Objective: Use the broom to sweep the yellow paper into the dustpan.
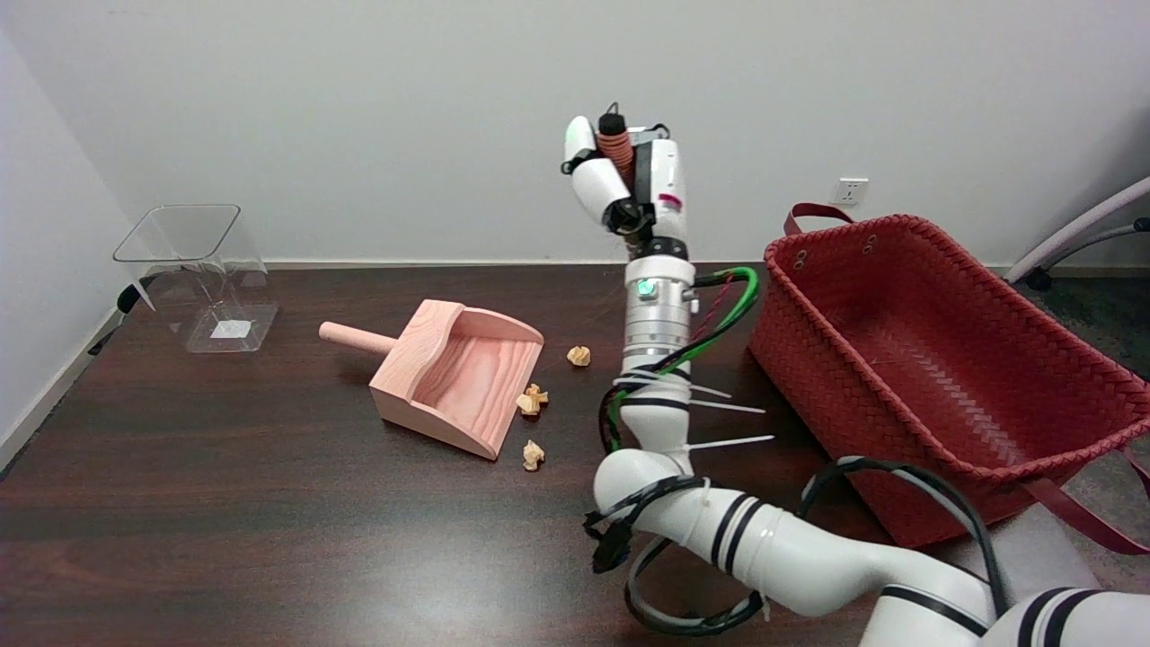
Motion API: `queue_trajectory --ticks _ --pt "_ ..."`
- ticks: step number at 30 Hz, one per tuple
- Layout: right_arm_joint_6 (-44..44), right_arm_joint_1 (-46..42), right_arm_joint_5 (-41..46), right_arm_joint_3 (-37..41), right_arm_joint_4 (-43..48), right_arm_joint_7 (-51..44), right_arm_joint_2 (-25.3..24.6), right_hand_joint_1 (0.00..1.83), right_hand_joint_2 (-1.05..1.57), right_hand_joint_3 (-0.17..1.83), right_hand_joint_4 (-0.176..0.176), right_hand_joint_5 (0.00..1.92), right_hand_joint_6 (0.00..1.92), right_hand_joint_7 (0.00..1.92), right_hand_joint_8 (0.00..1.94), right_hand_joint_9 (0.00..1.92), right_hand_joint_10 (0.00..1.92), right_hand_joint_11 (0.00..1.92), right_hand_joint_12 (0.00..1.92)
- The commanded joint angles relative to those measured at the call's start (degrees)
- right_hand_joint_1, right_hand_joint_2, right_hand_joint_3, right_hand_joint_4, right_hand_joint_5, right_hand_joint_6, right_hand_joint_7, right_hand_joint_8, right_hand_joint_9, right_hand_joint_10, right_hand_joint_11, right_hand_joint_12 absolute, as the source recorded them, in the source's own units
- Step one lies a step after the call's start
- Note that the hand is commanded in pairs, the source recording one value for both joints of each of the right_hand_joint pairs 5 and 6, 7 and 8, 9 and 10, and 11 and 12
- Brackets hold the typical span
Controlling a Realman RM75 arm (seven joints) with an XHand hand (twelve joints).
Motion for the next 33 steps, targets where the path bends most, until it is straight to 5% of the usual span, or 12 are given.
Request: queue_trajectory --ticks 1,10,33 --pt "-0.5 -1.9 1.8 1.7 2.8 1.0 7.6 0.82 1.57 0.69 0.0 1.92 1.92 1.92 1.92 1.92 1.92 1.92 1.92" --pt "-3.5 -3.2 3.0 1.7 0.7 5.2 10.6 0.81 1.57 0.73 0.0 1.92 1.92 1.92 1.92 1.92 1.92 1.92 1.92" --pt "-6.6 -2.3 2.3 0.9 -15.9 19.1 8.9 0.75 1.57 0.84 0.0 1.92 1.92 1.92 1.92 1.92 1.92 1.92 1.92"
